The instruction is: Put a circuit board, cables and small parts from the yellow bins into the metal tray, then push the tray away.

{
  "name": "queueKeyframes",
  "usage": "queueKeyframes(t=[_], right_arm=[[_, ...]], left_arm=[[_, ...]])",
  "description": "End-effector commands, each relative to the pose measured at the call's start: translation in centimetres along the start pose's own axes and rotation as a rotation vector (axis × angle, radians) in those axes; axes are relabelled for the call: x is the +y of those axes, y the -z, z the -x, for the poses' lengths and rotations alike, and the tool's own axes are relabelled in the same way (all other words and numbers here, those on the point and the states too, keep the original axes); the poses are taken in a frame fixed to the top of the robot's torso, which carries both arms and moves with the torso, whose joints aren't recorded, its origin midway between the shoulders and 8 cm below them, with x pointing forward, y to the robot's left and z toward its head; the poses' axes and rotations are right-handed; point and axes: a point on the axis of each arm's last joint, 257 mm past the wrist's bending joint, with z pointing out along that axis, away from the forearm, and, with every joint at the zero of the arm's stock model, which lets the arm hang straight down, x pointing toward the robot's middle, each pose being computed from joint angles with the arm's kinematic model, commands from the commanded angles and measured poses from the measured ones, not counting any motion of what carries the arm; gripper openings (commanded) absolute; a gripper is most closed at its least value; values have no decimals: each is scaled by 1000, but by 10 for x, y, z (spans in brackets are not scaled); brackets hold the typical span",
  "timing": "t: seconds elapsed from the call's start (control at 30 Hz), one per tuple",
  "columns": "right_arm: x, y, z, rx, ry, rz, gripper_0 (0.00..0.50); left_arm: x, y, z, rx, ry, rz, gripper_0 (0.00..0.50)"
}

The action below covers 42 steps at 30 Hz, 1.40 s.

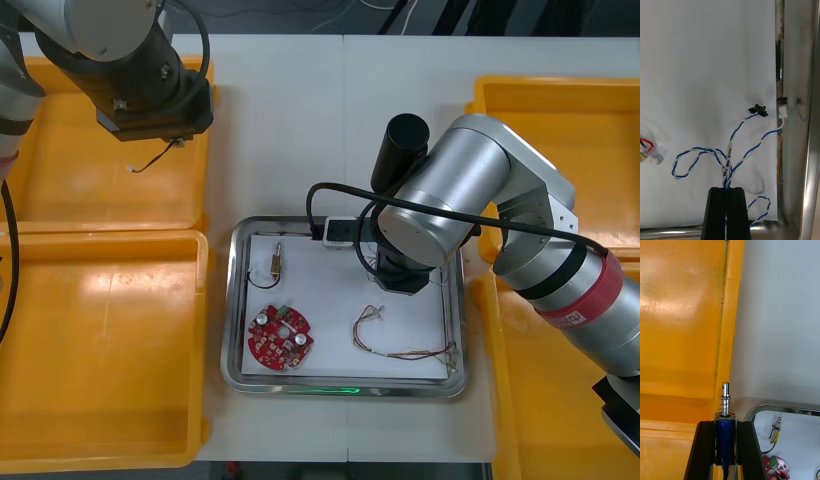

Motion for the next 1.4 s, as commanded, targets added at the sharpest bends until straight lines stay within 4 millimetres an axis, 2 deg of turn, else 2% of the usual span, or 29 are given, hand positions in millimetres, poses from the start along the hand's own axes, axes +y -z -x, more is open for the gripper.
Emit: queueKeyframes(t=[0.03,0.07,0.1,0.33,0.53,0.73,0.9,1.03,1.17,1.4], right_arm=[[8,-1,15,-35,-22,6,283],[9,-1,15,-36,-24,7,431],[9,-1,14,-34,-26,8,500],[8,1,15,-37,-37,3,500],[5,19,11,-32,-54,-3,500],[-2,53,7,-40,-75,-29,500],[-20,84,17,-128,-107,-97,500],[-41,114,16,-195,-153,-173,500],[-52,131,6,-226,-179,-203,500],[-59,147,-36,-252,-326,-165,500]], left_arm=[[-7,7,-2,-3,46,-37,0],[-7,7,-2,-3,48,-37,0],[-6,7,-2,-4,48,-36,0],[-7,7,-2,-2,46,-38,0],[-7,7,-3,0,41,-40,0],[-7,8,-3,2,36,-43,0],[-6,9,-1,-2,43,-46,0],[-7,9,-2,0,38,-48,0],[-7,9,-2,1,39,-47,0],[-11,9,-3,1,40,-57,0]])
